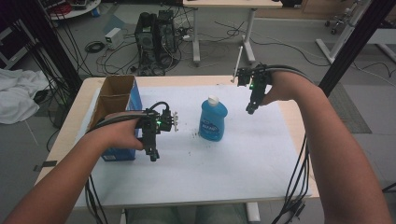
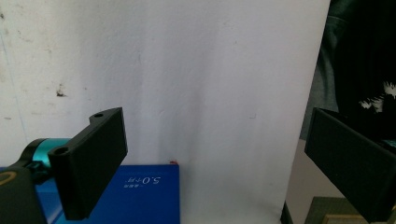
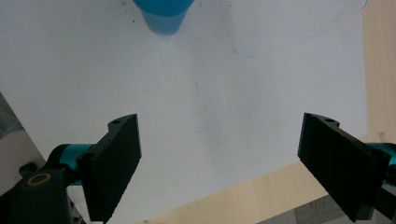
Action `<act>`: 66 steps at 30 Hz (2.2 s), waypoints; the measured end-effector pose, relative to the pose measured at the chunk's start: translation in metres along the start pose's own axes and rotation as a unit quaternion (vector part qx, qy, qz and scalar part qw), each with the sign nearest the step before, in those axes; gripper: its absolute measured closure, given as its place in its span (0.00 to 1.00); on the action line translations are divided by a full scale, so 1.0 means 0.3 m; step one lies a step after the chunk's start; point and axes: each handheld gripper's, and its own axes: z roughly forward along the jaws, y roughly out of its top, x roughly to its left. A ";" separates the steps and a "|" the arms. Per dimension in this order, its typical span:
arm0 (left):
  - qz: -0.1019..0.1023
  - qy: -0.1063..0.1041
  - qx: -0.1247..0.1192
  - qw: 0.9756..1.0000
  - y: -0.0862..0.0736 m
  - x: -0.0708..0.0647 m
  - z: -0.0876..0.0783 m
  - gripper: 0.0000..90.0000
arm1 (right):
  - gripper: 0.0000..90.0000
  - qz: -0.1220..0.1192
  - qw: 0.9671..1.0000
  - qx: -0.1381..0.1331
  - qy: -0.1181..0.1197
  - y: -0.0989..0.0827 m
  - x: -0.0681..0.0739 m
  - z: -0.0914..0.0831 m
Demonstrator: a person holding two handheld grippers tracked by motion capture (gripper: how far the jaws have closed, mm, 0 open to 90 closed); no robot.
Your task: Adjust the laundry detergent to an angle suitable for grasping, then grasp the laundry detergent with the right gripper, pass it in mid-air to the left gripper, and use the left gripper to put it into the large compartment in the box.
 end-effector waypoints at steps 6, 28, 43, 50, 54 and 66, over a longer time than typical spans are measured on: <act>-0.005 0.006 -0.002 1.000 -0.009 -0.005 -0.011 0.06 | 0.14 0.016 1.000 -0.002 0.000 -0.005 0.005 -0.006; 0.000 0.008 -0.008 1.000 -0.010 -0.001 -0.015 0.06 | 0.14 0.002 1.000 -0.002 -0.007 -0.004 0.011 -0.011; -0.003 0.012 -0.005 1.000 -0.002 -0.009 -0.035 0.06 | 0.14 -0.003 1.000 -0.001 -0.008 0.001 0.020 -0.008; 0.005 0.010 -0.003 1.000 0.008 -0.004 -0.030 0.06 | 0.14 -0.003 1.000 -0.005 -0.006 -0.009 0.013 -0.002; 0.002 0.016 -0.012 1.000 0.007 0.000 -0.030 0.06 | 0.14 0.000 1.000 -0.022 -0.008 -0.022 0.011 0.004; 0.005 0.012 -0.009 1.000 -0.007 -0.007 -0.025 0.06 | 0.14 0.025 0.988 -0.155 -0.001 -0.113 0.029 0.044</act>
